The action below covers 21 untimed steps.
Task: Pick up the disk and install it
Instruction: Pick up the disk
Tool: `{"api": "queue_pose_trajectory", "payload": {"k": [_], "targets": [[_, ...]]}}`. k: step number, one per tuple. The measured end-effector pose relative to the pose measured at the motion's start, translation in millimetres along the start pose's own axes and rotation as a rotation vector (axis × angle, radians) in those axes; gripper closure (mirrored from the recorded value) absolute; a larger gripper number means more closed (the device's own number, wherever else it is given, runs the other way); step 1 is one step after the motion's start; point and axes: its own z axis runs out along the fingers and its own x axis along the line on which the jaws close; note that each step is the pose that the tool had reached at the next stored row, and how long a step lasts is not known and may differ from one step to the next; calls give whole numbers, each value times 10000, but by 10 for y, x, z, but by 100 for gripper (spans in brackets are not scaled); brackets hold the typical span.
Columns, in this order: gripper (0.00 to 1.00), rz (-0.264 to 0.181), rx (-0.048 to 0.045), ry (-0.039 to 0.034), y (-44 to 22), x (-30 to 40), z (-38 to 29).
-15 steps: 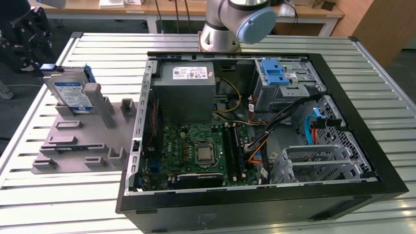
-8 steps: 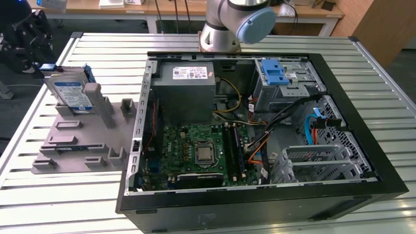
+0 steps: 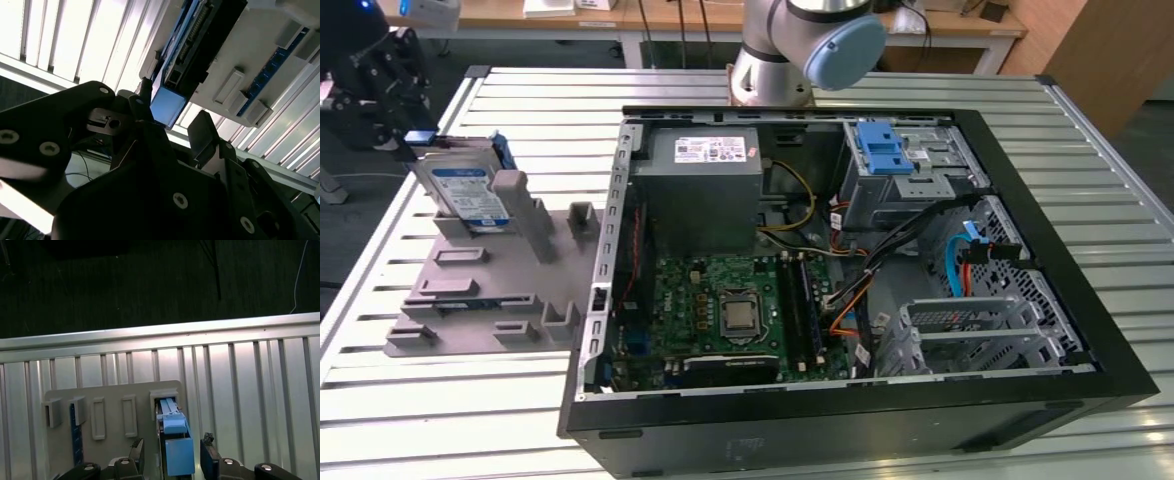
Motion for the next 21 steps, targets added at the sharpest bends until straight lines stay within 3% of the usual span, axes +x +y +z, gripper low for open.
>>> {"api": "queue_pose_trajectory", "payload": {"k": [7, 13, 21], "targets": [[44, -108, -3, 2, 19, -3, 86], [44, -136, -3, 17, 18, -3, 93], [44, -136, -4, 18, 16, -2, 151]]}}
